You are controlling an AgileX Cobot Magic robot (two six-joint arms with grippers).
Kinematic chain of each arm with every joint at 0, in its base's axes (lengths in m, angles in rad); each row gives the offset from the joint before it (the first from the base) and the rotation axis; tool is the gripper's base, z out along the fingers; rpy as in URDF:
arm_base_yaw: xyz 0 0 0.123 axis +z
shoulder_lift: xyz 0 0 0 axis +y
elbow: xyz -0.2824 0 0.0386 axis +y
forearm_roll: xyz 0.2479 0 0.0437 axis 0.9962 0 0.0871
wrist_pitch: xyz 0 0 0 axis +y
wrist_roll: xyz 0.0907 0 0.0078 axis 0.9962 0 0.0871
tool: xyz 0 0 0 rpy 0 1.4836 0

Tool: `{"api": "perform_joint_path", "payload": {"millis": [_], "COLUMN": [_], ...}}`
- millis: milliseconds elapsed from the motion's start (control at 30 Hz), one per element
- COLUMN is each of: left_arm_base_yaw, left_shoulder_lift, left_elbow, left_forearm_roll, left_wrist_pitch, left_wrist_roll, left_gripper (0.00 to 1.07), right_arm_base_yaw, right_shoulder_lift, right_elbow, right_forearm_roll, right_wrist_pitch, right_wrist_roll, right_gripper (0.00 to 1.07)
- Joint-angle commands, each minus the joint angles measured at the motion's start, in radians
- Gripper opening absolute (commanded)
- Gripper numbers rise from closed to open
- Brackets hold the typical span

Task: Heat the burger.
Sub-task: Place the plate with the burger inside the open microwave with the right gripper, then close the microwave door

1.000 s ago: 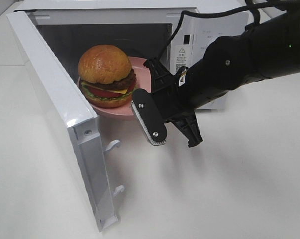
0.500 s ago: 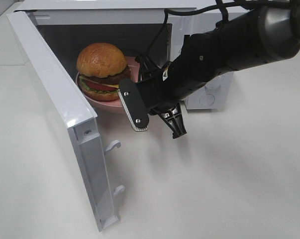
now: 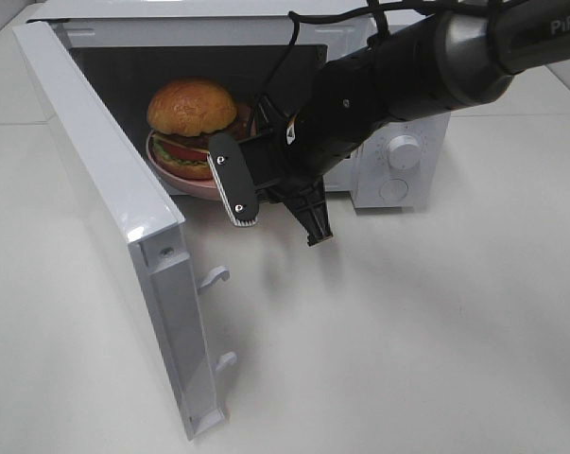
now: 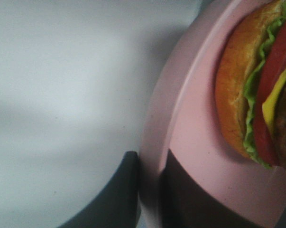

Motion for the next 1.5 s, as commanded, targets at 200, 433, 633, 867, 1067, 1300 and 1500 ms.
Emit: {"api": "perform_joint_path", "payload": {"millis": [200,433,633,867,1067,1300,1500], "left_arm_base_yaw": [-0.005,-0.005,-0.005,-0.005,-0.005,-0.005,-0.005], "left_shoulder_lift": [-0.014,-0.014,-0.014,-0.014,-0.014,-0.014,-0.014], "left_elbow": [0.001,0.001,0.001,0.001,0.001,0.001,0.001], "left_forearm_roll": [-0.005,-0.005,-0.005,-0.005,-0.005,-0.005,-0.005], "left_wrist_pitch": [-0.011,-0.011,-0.011,-0.011,-0.011,-0.011,-0.011], "left_wrist_roll": [-0.003,-0.003,-0.004,-0.005,-0.005,-0.005,-0.004], "left_gripper": [0.98,0.98,0.98,0.98,0.98,0.98,0.98], "right_arm_base_yaw": [-0.001,-0.001,-0.001,-0.001,-0.001,-0.001,-0.001], "right_shoulder_lift": [0.074,0.138,0.179,0.197,0.197,0.197,0.171], "right_elbow": [-0.175,-0.303,-0.370,-0.386,-0.386,-0.386,-0.348], "right_forearm_roll": [-0.164,-0.240,-0.252,-0.253,-0.252,-0.250,-0.245], "right_wrist_pitch": [0.068,0.128,0.148,0.145,0.146,0.170,0.156], "right_wrist_roll": [0.230,0.341,0.382,0.399,0.427,0.430,0.456], "right_gripper": [0.03,0.03,0.05,0.09,0.17,0.38,0.45]}}
